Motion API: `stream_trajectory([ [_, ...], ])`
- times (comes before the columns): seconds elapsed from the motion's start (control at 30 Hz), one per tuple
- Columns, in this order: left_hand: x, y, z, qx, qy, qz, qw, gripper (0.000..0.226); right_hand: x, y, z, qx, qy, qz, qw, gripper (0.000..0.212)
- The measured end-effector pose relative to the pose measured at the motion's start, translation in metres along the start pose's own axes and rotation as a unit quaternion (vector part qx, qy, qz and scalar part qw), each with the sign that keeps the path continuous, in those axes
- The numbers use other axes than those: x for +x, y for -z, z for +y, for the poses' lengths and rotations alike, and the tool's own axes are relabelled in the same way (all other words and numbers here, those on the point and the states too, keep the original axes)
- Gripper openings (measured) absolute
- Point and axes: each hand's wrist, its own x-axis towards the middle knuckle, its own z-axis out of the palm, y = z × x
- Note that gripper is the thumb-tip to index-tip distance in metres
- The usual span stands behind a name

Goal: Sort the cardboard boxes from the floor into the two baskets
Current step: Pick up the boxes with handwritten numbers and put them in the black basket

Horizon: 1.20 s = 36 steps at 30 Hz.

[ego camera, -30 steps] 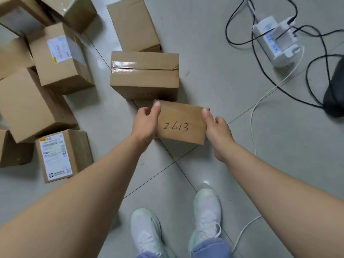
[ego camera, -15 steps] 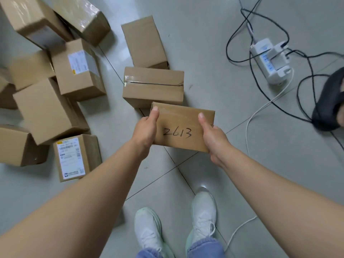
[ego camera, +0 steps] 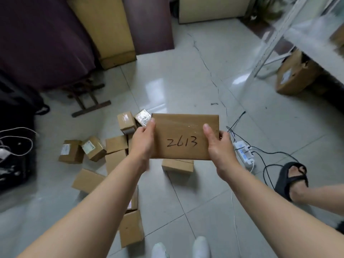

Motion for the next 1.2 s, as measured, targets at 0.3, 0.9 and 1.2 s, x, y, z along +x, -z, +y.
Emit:
stream_trajectory([
  [0.3,-0.152,0.133,0.155,-0.086,-0.092,0.108,0.986,0.035,-0.166,-0.028,-0.182,0.009,0.108,-0.055,0.993,0.052],
  [0.9,-0.375,0.302,0.16,-0.268,-0.162,0.363,0.877,0.032,-0.371,-0.101,-0.277,-0.027,0.284,-0.326,0.901,0.041],
  [1.2,-0.483,0.382,0.064,-0.343,-0.124,0.532,0.764,0.049,-0.495,-0.177,-0.231,-0.09,0.301,-0.489,0.814,0.048],
])
